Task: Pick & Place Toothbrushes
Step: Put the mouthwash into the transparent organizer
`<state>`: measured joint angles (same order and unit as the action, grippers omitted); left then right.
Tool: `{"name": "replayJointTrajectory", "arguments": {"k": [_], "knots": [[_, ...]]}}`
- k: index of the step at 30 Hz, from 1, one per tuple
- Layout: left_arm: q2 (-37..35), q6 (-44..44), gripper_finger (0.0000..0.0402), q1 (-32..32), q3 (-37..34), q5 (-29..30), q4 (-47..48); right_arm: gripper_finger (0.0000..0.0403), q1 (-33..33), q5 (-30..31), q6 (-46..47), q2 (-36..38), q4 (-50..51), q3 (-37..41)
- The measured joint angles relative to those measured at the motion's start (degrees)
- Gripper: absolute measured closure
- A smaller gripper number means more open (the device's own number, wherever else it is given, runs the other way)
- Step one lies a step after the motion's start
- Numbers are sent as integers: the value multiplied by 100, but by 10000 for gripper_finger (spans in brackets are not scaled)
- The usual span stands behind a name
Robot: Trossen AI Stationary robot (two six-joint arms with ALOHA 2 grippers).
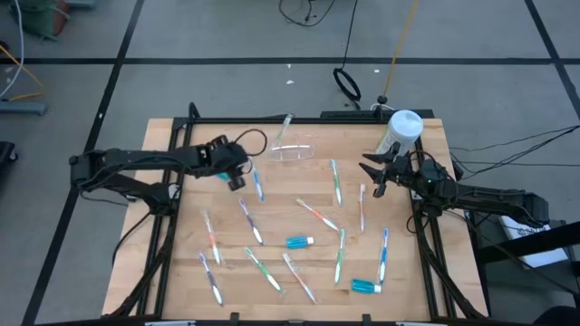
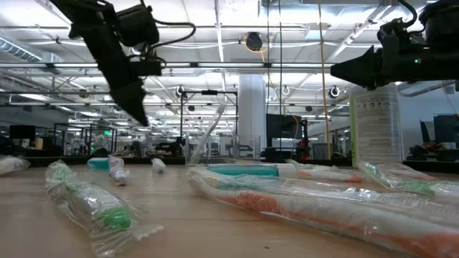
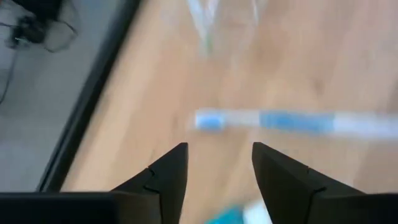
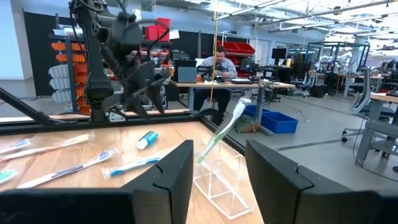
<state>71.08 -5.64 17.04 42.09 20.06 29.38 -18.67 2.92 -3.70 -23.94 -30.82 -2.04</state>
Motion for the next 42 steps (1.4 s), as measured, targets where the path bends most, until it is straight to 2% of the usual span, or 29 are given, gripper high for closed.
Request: {"name": "replayJointTrajectory", "arguments": {"k": [3, 7, 12, 17, 24, 30, 34, 37, 42], "knots": [[6, -303, 221, 178, 0, -396, 604, 261, 1, 0, -29, -11, -17, 2], [234, -920, 220, 342, -11, -1078, 915, 261, 0, 9, -141, -11, -59, 0], [536, -1961, 220, 353, -10, -1193, 1006, 261, 0, 15, -204, -11, -66, 1], [952, -2731, 220, 352, -9, -1557, 988, 261, 2, 13, -249, -11, -64, 0], [1611, -2931, 225, 349, 9, -1417, 907, 261, 0, 4, -258, -13, -18, 0], [1823, -3387, 283, 345, 24, -1417, 920, 261, 2, 2, -258, -12, -21, 2], [1780, -3139, 308, 267, 169, -1287, 1022, 261, 0, 3, -265, -13, -21, 0], [1755, -2979, 303, 126, 452, -1157, 1192, 261, 2, 2, -290, -13, -18, 2], [1750, -3001, 270, -212, 817, -871, 1622, 261, 0, 3, -301, -15, -16, 1]]}}
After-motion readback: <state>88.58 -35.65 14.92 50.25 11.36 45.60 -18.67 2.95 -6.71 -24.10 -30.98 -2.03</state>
